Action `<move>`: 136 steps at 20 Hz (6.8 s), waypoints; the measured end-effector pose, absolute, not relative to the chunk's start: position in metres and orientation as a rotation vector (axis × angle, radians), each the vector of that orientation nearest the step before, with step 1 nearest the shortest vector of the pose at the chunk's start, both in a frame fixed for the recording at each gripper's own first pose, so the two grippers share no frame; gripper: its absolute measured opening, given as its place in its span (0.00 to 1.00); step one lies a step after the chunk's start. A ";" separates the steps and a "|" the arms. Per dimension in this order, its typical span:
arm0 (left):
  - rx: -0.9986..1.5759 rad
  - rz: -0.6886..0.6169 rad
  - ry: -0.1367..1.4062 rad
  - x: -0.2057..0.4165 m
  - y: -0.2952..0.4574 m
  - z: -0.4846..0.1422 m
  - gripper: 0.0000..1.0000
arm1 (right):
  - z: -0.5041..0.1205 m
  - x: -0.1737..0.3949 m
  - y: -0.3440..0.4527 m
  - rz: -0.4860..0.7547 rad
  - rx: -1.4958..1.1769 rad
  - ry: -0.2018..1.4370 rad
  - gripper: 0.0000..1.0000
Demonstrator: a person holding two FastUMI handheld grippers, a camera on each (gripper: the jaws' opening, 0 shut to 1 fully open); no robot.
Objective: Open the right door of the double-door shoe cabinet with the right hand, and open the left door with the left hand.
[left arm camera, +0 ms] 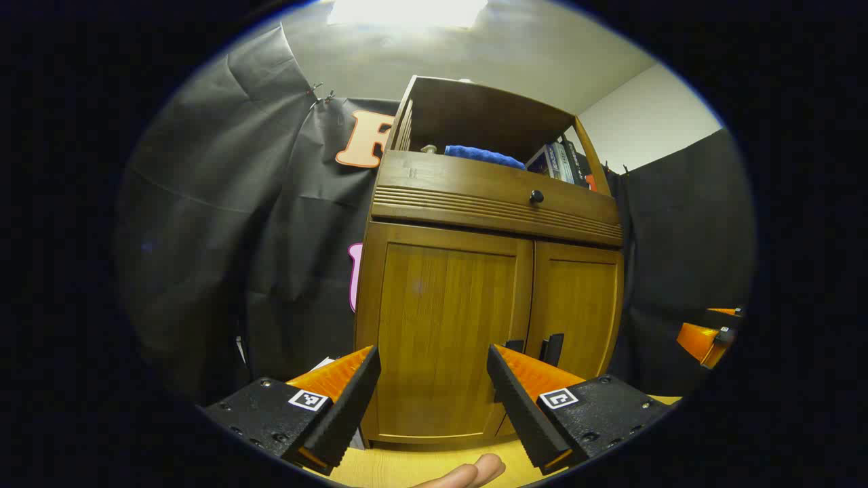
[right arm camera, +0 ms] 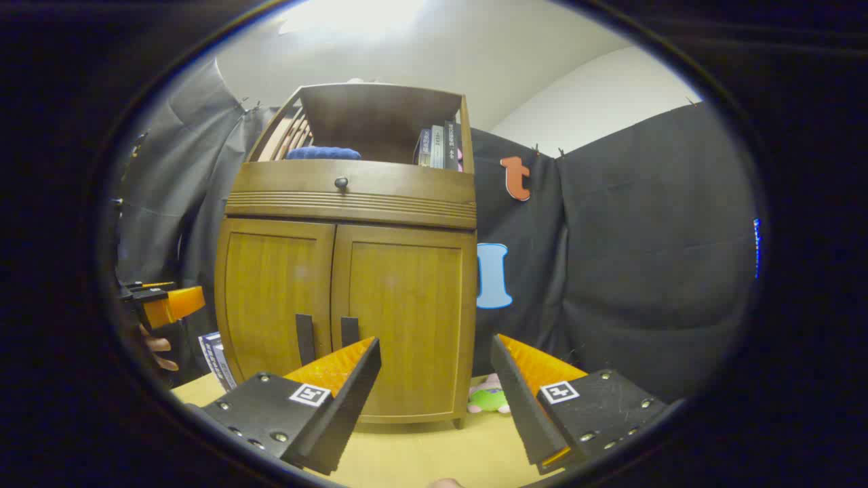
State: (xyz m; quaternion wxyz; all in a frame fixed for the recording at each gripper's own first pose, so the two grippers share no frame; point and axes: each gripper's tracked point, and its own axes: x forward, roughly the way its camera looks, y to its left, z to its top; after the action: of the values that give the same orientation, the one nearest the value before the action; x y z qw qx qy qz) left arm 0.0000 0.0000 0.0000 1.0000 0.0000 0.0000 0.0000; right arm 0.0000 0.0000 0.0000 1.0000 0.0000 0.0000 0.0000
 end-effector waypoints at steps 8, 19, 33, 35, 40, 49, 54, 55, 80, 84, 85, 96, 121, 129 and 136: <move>0.020 0.011 -0.008 -0.003 0.001 0.003 0.96 | -0.001 0.008 -0.002 0.005 0.011 0.006 0.96; 0.021 0.043 0.020 0.001 0.014 0.001 0.96 | 0.013 0.043 0.033 0.060 0.018 0.028 0.96; 0.107 0.074 -0.018 0.002 0.025 0.005 0.92 | -0.031 0.168 0.120 0.194 -0.009 0.124 0.96; 0.097 0.065 0.013 0.006 0.022 -0.003 0.92 | -0.047 0.176 0.138 0.228 -0.002 0.146 0.97; 0.090 0.027 0.024 0.007 0.013 -0.003 0.92 | -0.079 0.190 0.172 0.272 -0.032 0.194 0.97; 0.096 0.041 0.018 0.008 0.018 -0.002 0.92 | -0.106 0.199 0.178 0.296 0.013 0.258 0.70; 0.091 0.039 0.025 0.012 0.019 -0.011 0.92 | -0.117 0.200 0.176 0.276 0.006 0.313 0.57; 0.091 0.040 0.025 0.012 0.019 -0.011 0.92 | -0.118 0.202 0.172 0.258 0.012 0.319 0.57; 0.106 0.047 0.045 0.026 0.023 -0.020 0.95 | -0.104 0.156 0.144 0.415 0.107 0.274 0.18; 0.106 0.047 0.041 0.025 0.023 -0.018 0.95 | -0.103 0.139 0.130 0.428 0.112 0.279 0.18; 0.105 0.047 0.041 0.026 0.022 -0.019 0.95 | -0.101 0.136 0.127 0.430 0.115 0.281 0.18; 0.108 0.042 0.047 0.026 0.020 -0.021 0.93 | -0.100 0.109 0.092 0.446 0.143 0.276 0.18; 0.147 0.018 0.040 0.024 0.001 -0.024 0.92 | -0.093 0.059 -0.024 0.257 0.102 0.239 0.17; 0.157 0.012 0.034 0.022 -0.003 -0.024 0.93 | -0.071 0.059 -0.104 0.070 0.043 0.162 0.12; 0.154 0.008 0.040 0.020 -0.004 -0.026 0.92 | -0.077 0.065 -0.131 0.101 0.064 0.168 0.10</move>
State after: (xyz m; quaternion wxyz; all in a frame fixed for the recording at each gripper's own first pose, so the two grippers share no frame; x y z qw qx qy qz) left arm 0.0198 -0.0044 -0.0258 0.9968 0.0770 0.0199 0.0040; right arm 0.0649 -0.1314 -0.0766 0.9947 0.0321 0.0838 0.0505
